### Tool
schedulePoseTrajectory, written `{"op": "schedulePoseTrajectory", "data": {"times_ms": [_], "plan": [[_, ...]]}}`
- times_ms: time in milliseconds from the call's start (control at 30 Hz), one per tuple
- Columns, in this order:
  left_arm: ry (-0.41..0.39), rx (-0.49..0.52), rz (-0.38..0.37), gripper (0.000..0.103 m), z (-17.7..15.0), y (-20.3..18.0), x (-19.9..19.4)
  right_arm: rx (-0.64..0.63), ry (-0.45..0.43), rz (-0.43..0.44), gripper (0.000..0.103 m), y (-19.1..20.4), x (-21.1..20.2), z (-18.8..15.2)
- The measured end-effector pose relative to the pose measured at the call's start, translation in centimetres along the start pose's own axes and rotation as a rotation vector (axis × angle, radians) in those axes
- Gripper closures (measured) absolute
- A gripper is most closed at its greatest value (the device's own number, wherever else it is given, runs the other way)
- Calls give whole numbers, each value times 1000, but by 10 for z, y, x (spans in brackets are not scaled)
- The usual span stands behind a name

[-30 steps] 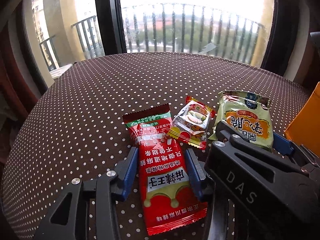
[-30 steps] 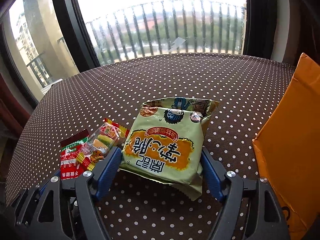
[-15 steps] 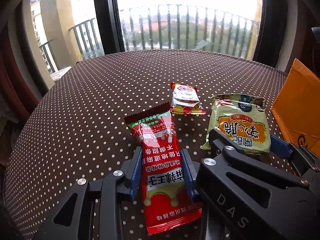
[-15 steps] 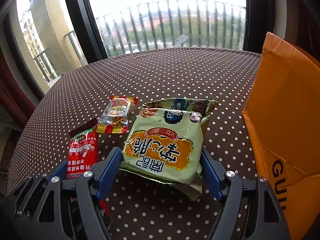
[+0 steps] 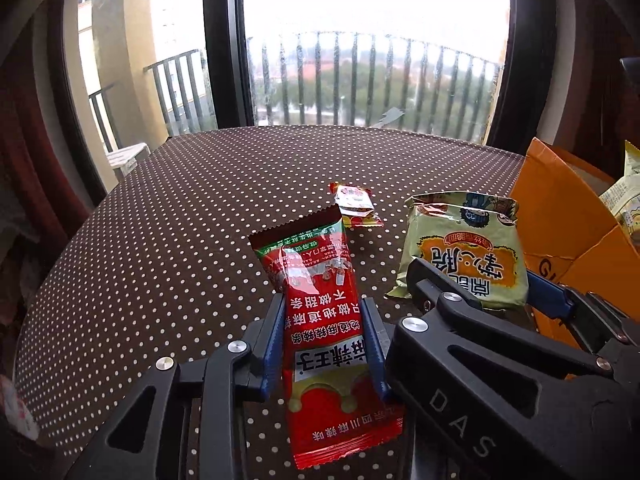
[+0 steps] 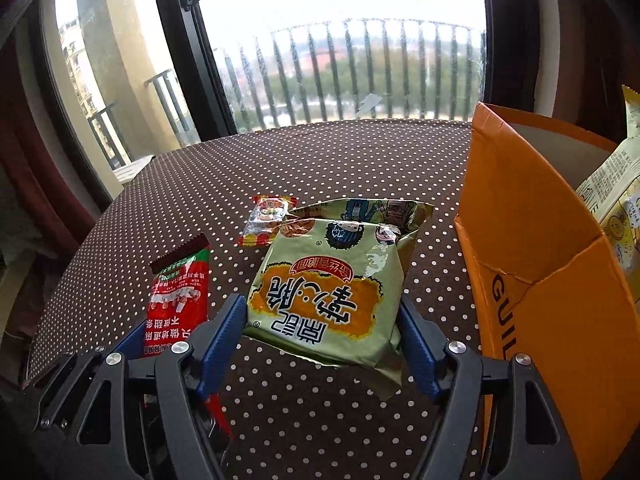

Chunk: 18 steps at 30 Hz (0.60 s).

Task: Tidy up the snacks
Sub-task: 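Grasp the red stick packet with the left tool while the right tool grasps the green-yellow packet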

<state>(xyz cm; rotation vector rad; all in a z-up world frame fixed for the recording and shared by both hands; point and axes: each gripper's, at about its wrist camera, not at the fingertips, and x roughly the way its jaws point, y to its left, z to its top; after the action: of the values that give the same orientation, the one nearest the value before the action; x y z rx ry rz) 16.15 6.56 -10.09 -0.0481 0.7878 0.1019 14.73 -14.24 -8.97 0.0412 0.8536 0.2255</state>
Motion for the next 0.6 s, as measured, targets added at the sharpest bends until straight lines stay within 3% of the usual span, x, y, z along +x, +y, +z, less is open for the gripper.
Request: {"op": "schedulePoseTrajectory", "data": {"times_ms": [267, 333, 367, 600], "plan": [[-1, -13, -21, 67, -11, 1, -13, -4, 5, 20, 36, 0, -15, -8], [-8, -11, -22, 68, -9, 0, -17, -3, 1, 22, 70, 0, -18, -7], [-17, -9, -12, 68, -9, -1, -19, -1, 10, 36, 78, 0, -19, -6], [5, -21, -9, 68, -17, 4, -9, -14, 30, 57, 76, 6, -12, -9]]}}
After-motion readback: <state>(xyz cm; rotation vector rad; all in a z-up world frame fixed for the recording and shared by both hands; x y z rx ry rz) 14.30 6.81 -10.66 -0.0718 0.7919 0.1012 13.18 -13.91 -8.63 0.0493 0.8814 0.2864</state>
